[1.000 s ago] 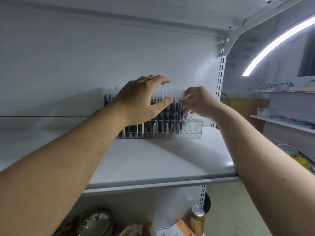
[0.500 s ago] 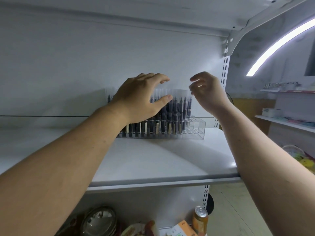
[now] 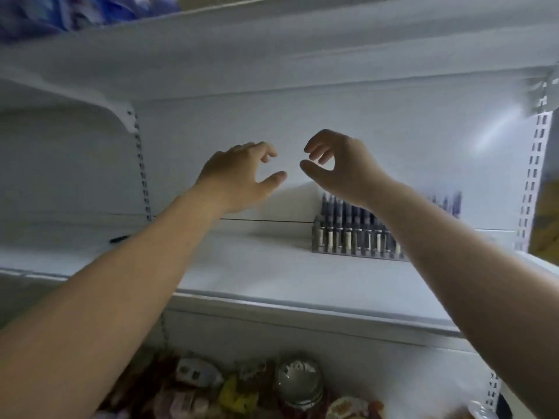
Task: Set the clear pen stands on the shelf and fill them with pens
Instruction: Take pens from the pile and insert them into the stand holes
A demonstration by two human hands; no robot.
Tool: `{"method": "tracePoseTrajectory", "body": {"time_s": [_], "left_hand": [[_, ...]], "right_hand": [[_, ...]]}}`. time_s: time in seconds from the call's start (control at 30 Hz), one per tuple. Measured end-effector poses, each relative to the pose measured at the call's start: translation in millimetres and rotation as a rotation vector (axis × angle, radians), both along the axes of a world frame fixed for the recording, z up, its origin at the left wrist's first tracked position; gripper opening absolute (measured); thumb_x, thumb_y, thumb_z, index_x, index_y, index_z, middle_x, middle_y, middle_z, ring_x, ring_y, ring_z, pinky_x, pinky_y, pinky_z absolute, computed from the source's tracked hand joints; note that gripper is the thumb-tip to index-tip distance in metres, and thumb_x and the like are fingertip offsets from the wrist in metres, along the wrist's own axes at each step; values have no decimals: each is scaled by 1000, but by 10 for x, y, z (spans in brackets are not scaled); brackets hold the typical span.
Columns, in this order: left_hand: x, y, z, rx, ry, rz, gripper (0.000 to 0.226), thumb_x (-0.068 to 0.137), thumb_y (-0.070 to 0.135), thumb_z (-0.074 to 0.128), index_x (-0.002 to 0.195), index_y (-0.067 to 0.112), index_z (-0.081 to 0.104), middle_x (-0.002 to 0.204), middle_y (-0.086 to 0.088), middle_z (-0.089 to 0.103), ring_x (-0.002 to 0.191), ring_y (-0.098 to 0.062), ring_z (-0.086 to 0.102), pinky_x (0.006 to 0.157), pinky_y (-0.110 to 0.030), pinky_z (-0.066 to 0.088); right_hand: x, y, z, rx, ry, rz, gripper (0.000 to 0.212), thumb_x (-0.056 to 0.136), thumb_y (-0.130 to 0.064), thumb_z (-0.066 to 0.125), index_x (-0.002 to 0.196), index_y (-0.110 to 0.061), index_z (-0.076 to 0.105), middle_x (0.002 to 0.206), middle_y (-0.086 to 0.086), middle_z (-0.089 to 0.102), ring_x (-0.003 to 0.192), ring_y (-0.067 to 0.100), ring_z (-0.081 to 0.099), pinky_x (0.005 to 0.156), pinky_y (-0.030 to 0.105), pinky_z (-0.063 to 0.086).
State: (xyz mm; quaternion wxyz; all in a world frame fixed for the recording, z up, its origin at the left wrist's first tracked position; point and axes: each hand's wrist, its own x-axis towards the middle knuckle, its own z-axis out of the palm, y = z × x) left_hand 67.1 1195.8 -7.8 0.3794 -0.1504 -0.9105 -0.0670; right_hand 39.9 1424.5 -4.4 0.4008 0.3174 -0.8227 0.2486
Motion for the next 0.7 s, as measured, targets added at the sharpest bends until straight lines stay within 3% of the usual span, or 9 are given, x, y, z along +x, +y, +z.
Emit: {"method": "tracePoseTrajectory", "body": {"time_s": [0.2,0.3,0.4,0.57,0.63,0.7], "left_hand": [[258,-1309,-103,39,-166,257,54,94,75,54,137,42,52,131,20,60,113,-11,60,96,-41,54],[229,-1853,-234,128,-268,314,56,91,68,65,136,36,55,124,16,60,110,-14,60,92,-36,52],[77,-2251,-423,191,-387,358,68,86,66,74,139,27,57,132,7,61,109,-15,60,87,-30,47],[-242,-2563,-671,157,-610,442,105,78,76,76,157,16,42,156,-1,50,136,-24,52,100,-27,41],[-360,-2611,-730,144,-670,465,116,75,80,75,162,15,34,163,-2,43,144,-27,47,112,-33,41],[-478,-2636,-768,129,-676,466,113,77,81,73,162,17,36,163,-2,44,144,-27,48,117,-40,42]], "right_hand": [[-152,-1446,-166,91,-131,184,27,94,-45,70,115,-28,65,102,-11,67,92,14,66,88,40,57],[-272,-2028,-209,187,-194,230,23,94,-45,69,110,-31,62,101,-13,66,93,15,65,88,37,55],[-444,-2437,-284,241,-195,220,18,95,-44,67,106,-32,61,101,-12,67,94,17,65,85,34,51],[-751,-2639,-665,302,-235,189,21,97,-41,67,113,-28,66,106,-11,69,95,16,63,83,30,46],[-802,-2640,-700,311,-260,204,21,97,-41,67,113,-28,68,107,-11,69,92,15,63,81,29,44],[-835,-2646,-687,274,-263,220,18,98,-40,66,110,-27,69,105,-11,70,89,14,63,77,28,44]]}}
